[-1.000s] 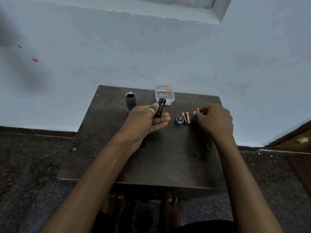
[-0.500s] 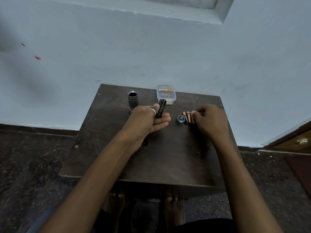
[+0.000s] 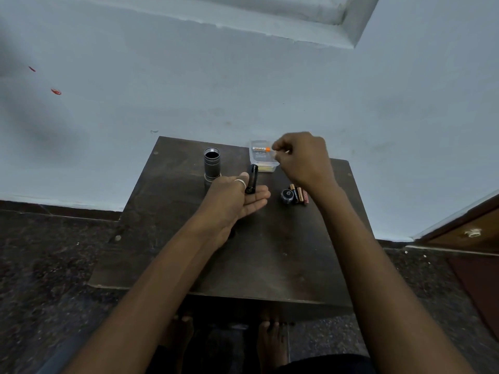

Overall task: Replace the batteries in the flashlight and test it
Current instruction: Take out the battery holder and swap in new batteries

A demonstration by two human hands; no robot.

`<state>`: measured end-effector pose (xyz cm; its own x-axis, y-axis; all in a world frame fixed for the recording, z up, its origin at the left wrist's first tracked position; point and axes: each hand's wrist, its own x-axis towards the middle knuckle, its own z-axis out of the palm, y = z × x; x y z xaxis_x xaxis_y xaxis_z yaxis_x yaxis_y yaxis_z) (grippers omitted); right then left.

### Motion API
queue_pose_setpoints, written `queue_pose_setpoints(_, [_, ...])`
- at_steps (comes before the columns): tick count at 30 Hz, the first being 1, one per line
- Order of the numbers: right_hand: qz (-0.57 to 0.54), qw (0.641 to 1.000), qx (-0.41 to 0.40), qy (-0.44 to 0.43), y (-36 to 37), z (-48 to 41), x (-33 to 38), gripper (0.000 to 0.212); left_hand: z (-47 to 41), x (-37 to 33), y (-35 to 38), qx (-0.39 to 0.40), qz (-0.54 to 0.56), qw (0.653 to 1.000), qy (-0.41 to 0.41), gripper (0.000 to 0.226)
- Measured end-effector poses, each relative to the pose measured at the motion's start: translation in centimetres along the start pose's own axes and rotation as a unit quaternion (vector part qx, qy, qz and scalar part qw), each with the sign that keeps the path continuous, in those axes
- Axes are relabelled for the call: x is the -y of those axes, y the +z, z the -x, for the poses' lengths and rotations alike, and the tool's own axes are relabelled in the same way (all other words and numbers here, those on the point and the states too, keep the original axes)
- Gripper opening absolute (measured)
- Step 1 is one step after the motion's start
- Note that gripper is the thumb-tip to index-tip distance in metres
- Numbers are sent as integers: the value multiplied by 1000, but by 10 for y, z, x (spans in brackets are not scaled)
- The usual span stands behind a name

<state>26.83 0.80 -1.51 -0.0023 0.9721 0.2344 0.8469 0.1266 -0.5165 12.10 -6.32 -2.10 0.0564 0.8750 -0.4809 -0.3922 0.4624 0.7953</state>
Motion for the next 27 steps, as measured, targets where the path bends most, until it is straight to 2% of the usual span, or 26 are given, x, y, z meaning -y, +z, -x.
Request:
queue_pose_setpoints(4, [76,991,111,-28,11,-40,15,26,-1,-3,1,-6,7,1000,-13,34])
queue_pose_setpoints(7, [136,972,187,-49,14,-57,25,22,-2,-4,0,-7,13,1000,-21,34])
queue_pose_setpoints(12, [190,945,260,-65,11,-66,36,17,-3,-4,-1,-5,22,999,-26,34])
queue_pose_setpoints(27, [187,930,306,-81,15,-67,27,24,0,-4,0,15,33,999,-15,28])
